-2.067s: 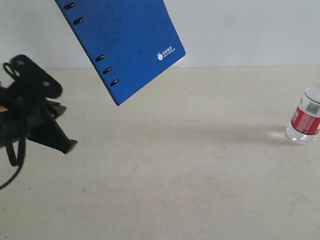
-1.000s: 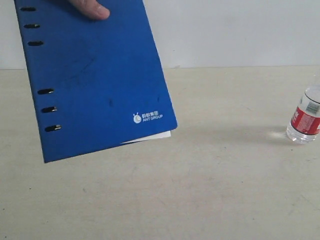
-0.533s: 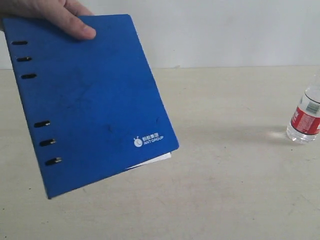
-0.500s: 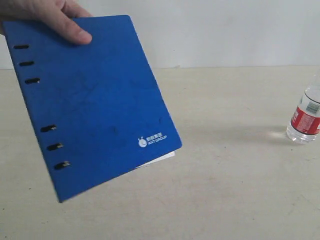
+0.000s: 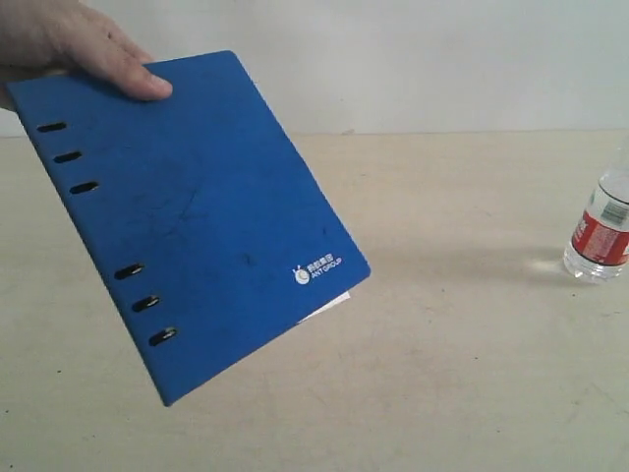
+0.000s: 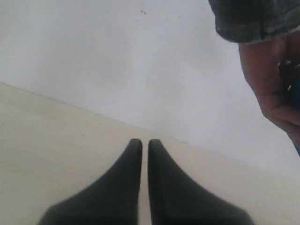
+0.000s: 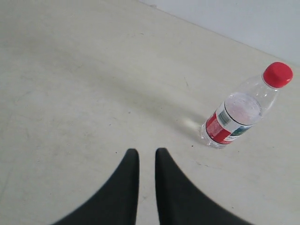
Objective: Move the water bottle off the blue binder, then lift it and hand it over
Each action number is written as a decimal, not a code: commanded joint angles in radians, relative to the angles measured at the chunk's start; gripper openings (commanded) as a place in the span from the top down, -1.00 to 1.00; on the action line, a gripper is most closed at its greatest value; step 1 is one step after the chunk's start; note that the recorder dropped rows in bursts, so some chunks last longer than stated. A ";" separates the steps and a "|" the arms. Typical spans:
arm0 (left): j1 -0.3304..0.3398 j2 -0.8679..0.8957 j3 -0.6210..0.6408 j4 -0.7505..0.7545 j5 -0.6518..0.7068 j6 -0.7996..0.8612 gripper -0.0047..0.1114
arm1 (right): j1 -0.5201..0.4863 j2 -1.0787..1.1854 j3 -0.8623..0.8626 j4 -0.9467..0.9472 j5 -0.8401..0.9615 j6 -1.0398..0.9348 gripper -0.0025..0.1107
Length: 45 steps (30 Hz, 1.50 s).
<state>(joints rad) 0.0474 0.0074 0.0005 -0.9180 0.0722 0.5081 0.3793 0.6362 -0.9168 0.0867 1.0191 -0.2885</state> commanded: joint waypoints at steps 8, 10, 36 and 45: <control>0.002 -0.007 0.000 -0.003 -0.047 -0.004 0.84 | 0.002 -0.009 -0.002 -0.007 0.066 -0.006 0.79; 0.002 -0.007 0.000 0.186 0.019 0.013 0.84 | 0.002 -0.009 -0.002 -0.005 0.094 0.023 0.79; 0.002 0.017 0.000 0.507 0.227 -0.201 0.84 | 0.002 -0.289 -0.002 -0.011 -0.305 0.036 0.79; 0.002 0.017 0.000 0.507 0.227 -0.201 0.84 | 0.002 -0.451 -0.004 -0.031 -0.215 0.116 0.79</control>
<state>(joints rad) 0.0474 0.0196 0.0006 -0.4043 0.3064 0.3185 0.3793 0.2069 -0.9168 0.0812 0.7869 -0.1866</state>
